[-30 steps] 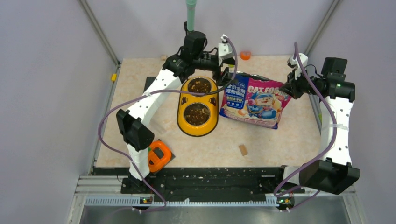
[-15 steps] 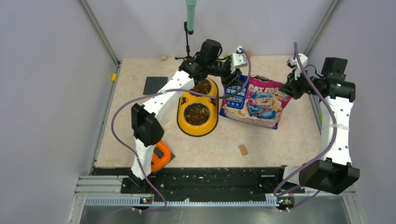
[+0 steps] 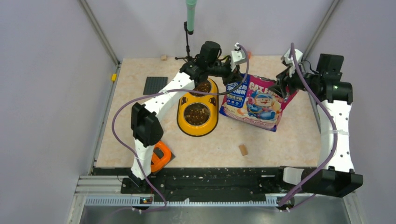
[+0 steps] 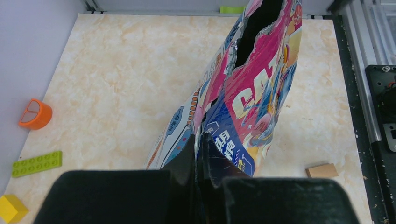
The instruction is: Serve the pet food
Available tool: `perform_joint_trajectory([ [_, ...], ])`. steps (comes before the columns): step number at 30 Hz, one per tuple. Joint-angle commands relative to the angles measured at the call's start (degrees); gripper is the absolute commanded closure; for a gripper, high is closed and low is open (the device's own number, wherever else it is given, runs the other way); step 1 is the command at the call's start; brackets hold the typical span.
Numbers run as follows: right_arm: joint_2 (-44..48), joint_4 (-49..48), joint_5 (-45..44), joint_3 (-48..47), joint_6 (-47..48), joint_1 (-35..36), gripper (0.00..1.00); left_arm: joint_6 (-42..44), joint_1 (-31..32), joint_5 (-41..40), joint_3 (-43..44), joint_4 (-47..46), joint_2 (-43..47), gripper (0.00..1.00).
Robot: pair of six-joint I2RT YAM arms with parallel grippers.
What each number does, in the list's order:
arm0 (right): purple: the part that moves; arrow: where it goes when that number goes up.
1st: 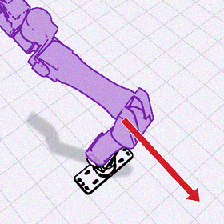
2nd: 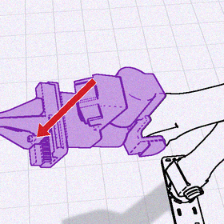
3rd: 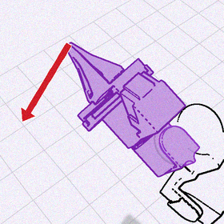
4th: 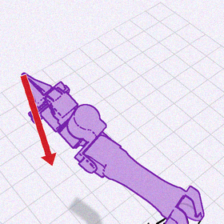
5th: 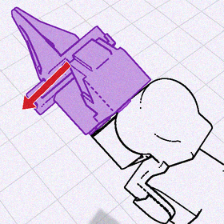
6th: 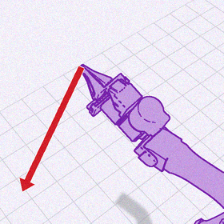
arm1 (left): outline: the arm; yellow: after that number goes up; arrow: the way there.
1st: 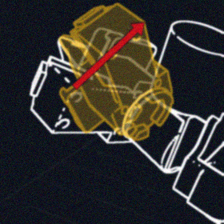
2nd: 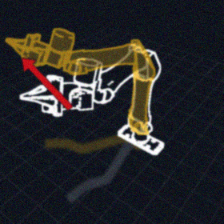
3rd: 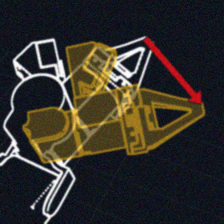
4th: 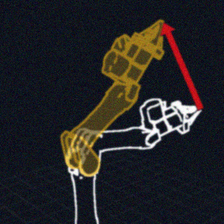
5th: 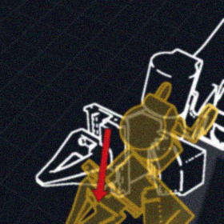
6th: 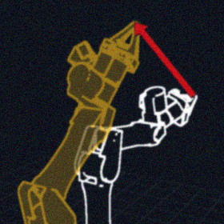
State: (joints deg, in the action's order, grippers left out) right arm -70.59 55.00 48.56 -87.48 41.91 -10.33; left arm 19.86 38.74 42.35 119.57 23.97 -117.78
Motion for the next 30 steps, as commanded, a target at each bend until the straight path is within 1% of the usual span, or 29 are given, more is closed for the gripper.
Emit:
perform_joint_trajectory([
  [1, -2.1, -3.2, -1.1, -1.9, -1.0, 4.8, 0.39, -3.4, -0.7, 1.4, -0.2, -7.5, 3.9, 1.0],
  [3, -3.3, -3.8, -4.2, -2.0, -1.6, 6.6, 0.39, -3.6, -0.8, 2.0, -0.6, -7.9, 4.1, 1.0],
  [4, -3.7, -4.2, -5.9, -1.9, -1.8, 7.4, 0.43, -3.5, -0.7, 2.3, -1.0, -8.1, 4.3, 1.0],
  [5, -3.9, -4.5, -7.3, -1.9, -1.8, 7.9, 0.58, -3.5, -0.7, 2.3, -1.2, -8.2, 4.4, 1.0],
  [6, -3.8, -5.5, -8.5, -1.6, -2.3, 8.0, 0.94, -3.5, -0.7, 2.4, -1.3, -8.2, 4.4, 1.0],
  [7, -3.3, -7.7, -10.3, -0.9, -4.4, 8.1, 1.0, -3.5, -0.7, 2.4, -1.4, -8.1, 4.4, 1.0],
  [8, -2.5, -9.4, -11.4, 0.0, -5.7, 8.1, 1.0, -3.6, -0.8, 2.4, -1.4, -8.0, 4.4, 1.0],
  [10, -0.8, -10.8, -10.8, 1.3, -5.7, 8.1, 1.0, -3.8, -0.7, 2.6, -1.8, -8.0, 4.5, 1.0],
  [12, 0.2, -10.4, -9.0, 1.3, -4.4, 8.1, 1.0, -3.8, -0.7, 2.5, -2.5, -8.3, 4.8, 1.0],
  [15, -0.9, -8.1, -7.5, -0.2, -3.2, 8.1, 1.0, -3.8, -0.8, 2.3, -2.8, -8.7, 4.9, 1.0],
  [16, -1.4, -7.7, -7.5, -0.8, -3.5, 8.1, 0.98, -3.8, -0.7, 2.3, -2.7, -8.8, 4.8, 1.0],
  [17, -1.7, -7.5, -7.6, -0.9, -4.0, 8.1, 0.71, -3.9, -0.7, 2.3, -2.7, -8.9, 4.8, 1.0],
  [18, -1.7, -7.4, -7.3, -0.8, -4.4, 8.1, 0.49, -3.9, -0.7, 2.2, -2.7, -8.9, 4.8, 1.0],
  [19, -1.6, -7.7, -6.7, -0.4, -4.8, 8.1, 0.38, -4.0, -0.7, 2.3, -2.8, -8.9, 4.8, 1.0],
  [20, -1.6, -8.0, -6.3, -0.2, -5.0, 8.2, 0.34, -4.0, -0.8, 2.3, -2.8, -8.9, 4.8, 1.0],
  [23, -2.3, -8.3, -5.1, -0.2, -5.1, 8.7, 0.31, -4.2, -0.8, 2.4, -2.9, -8.8, 4.8, 1.0],
  [28, -4.1, -8.4, -5.1, -1.0, -4.8, 10.0, 0.32, -3.9, -0.8, 2.4, -2.8, -9.1, 4.7, 1.0],
  [29, -4.3, -8.8, -5.1, -0.9, -4.9, 10.7, 0.35, -3.9, -0.8, 2.5, -2.9, -9.1, 4.7, 1.0],
  [30, -4.7, -8.8, -4.9, -0.9, -4.9, 11.6, 0.47, -3.9, -0.8, 2.6, -2.9, -9.2, 4.7, 1.0],
])
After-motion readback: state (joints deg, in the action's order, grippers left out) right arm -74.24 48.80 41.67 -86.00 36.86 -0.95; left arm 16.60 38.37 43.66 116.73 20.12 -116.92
